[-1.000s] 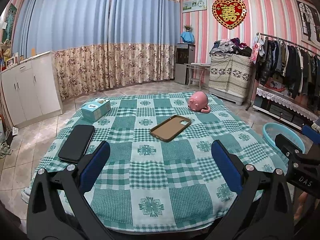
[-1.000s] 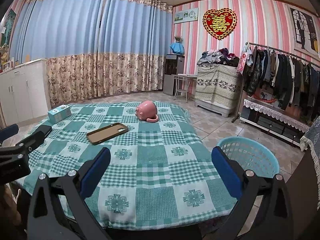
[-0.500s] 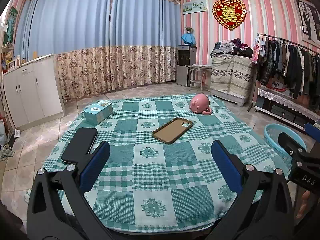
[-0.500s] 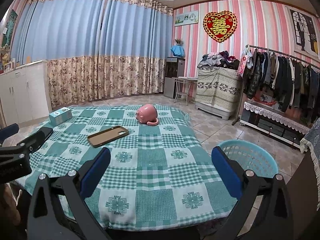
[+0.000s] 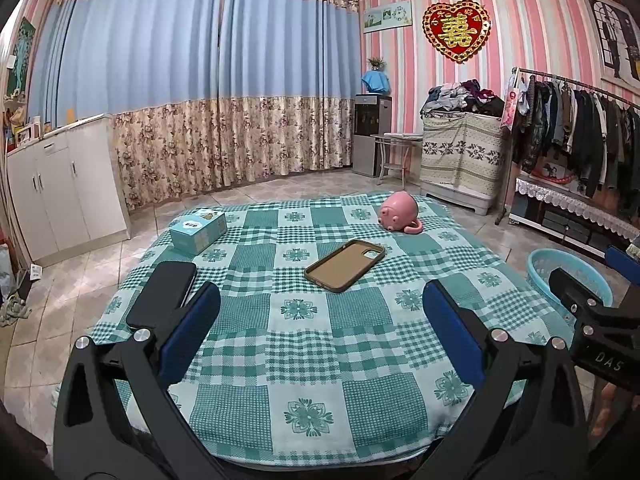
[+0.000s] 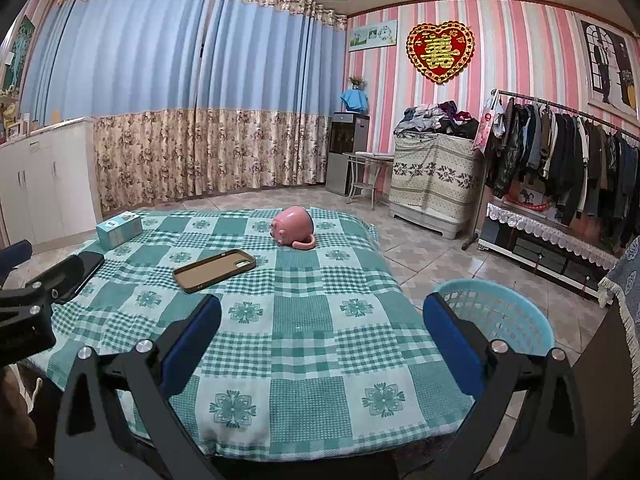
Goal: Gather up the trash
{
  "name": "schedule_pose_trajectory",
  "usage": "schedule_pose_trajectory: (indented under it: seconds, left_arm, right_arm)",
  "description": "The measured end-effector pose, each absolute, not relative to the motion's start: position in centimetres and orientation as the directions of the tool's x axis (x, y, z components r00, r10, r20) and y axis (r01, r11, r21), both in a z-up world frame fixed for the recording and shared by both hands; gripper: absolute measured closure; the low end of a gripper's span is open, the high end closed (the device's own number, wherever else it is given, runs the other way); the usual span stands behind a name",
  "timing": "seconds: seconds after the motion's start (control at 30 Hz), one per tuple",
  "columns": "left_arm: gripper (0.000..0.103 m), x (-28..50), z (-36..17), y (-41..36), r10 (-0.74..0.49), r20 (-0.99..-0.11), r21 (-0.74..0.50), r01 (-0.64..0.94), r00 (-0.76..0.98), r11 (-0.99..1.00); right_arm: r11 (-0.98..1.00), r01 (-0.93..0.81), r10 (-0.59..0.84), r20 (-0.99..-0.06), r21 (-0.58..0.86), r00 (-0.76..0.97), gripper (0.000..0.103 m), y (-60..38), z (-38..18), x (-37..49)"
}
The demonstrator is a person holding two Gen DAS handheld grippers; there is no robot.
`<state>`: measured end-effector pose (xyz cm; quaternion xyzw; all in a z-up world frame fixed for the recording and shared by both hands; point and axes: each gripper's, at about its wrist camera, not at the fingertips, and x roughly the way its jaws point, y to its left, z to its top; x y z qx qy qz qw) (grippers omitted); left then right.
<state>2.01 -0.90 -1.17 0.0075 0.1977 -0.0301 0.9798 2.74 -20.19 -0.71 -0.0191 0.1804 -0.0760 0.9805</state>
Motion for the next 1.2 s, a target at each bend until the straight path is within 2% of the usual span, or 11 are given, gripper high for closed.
schedule_pose_trajectory:
  seconds: [1.2]
  left_arm:
    - [0.005,2.06,-1.15,-0.98,-0.050,-0.390,0.007,0.058,0.920,0.998]
  right_arm:
    - [0.987,0.149,-0.161,-0.353,-0.063,0.922,0.004,-20.74,-0.74,2.62]
